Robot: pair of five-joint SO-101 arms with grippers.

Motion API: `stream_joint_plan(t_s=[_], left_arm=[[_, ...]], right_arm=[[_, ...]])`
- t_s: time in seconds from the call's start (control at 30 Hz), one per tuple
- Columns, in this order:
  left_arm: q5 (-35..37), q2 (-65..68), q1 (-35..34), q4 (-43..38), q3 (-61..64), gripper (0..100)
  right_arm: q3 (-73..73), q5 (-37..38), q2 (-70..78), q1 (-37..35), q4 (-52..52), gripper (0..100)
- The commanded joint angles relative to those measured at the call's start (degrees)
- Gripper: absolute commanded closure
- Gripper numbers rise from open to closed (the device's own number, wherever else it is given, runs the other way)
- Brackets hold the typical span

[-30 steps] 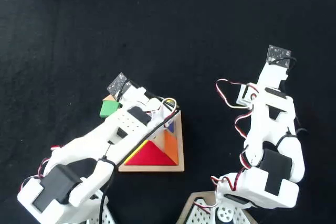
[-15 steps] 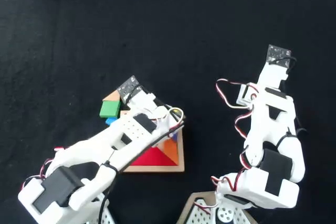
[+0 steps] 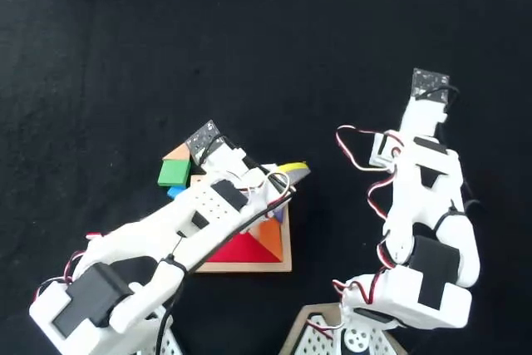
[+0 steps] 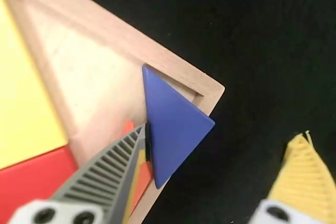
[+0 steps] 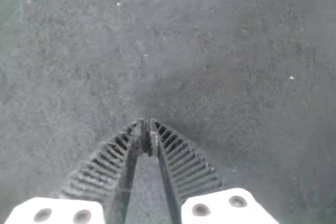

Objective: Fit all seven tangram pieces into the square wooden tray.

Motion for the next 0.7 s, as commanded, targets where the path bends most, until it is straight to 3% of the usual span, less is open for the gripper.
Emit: stream_joint_plan(t_s=[0.0,0.13,0.23,0.4,0.53,0.67], left_arm=[[0.8,-2.1,0.0,-0.4,-0.9,60],[0.8,-4.0,-1.5,0.5,-3.4,60],[0.4,-9.3,-0.9,6.1,-7.3,60],[-8.6,-20.5,-1.7,15.5,-12.3,60],[-17.8,-30.4,-8.7,25.5,-13.0,60],[-29.7,-40.7,-24.0,36.0,-13.0,60]], right_arm=[[-2.6,0.6,-0.3,-0.8,-1.0,98.7],[-2.6,0.6,-0.3,-0.8,-1.0,98.7],[-2.6,0.6,-0.3,-0.8,-1.0,98.7],[-2.6,0.6,-0.3,-0.7,-1.0,98.7],[-2.6,0.6,-0.3,-0.8,-1.0,98.7],[-2.4,0.6,-0.8,-1.1,0.0,98.7]])
